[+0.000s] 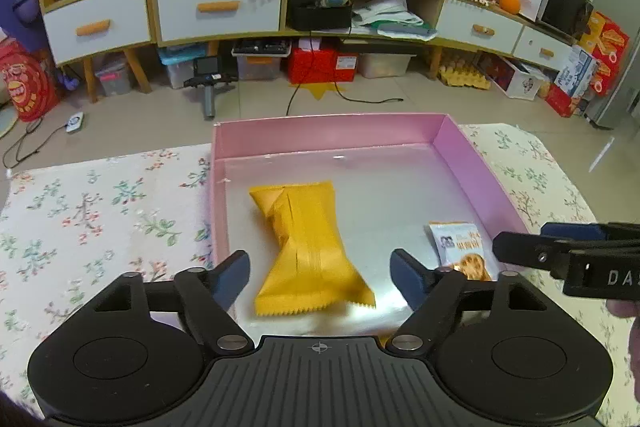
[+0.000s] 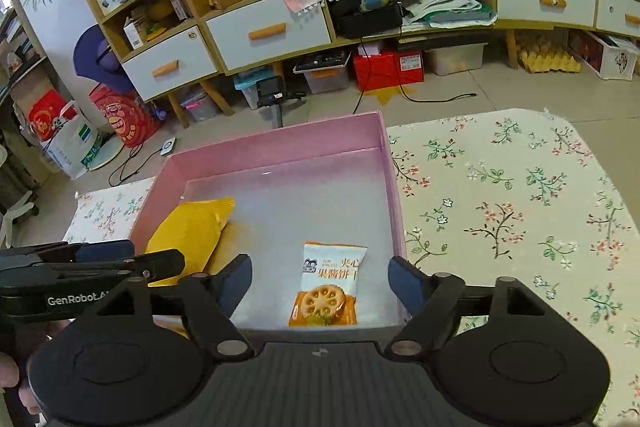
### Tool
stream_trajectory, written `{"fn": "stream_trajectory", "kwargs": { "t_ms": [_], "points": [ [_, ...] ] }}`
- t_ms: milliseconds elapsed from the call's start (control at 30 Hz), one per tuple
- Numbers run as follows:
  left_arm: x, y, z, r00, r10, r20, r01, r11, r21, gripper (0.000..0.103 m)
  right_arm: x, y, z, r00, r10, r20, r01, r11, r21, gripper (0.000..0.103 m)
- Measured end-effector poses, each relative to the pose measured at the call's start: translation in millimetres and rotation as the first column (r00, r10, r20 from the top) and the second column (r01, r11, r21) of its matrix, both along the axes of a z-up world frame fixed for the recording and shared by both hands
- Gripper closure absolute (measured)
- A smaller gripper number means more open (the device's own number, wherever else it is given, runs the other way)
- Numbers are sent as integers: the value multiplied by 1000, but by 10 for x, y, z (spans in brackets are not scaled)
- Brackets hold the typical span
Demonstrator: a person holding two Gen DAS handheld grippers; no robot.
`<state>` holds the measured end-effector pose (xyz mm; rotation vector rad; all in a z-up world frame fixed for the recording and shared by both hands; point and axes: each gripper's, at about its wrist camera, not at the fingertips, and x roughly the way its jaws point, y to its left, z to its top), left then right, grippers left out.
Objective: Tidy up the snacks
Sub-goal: 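Carry both packets into the pink box and open both tools, then move the left tool to the white-blue bread roll while the right tool moves to the pink candy bag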
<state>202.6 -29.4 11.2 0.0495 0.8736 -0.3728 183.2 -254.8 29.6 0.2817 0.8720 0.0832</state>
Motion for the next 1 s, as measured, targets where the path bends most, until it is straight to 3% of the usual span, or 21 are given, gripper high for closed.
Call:
{"fn": "stream_trajectory", "kwargs": {
  "t_ms": [200,600,1000],
  "points": [
    [-296,152,126,1000,-3,20,3,1000,8,15,-187,43,156,1000,1,6,-1,999,-34,37],
    [-961,397,259,998,-10,54,8,999,45,6,-651,199,382,999,39,14,-38,994,-104,27],
    [-1472,587,8,999,6,39,-7,1000,27,4,-1128,279,319,995,79,65,-69,986,-152,24]
  ]
}}
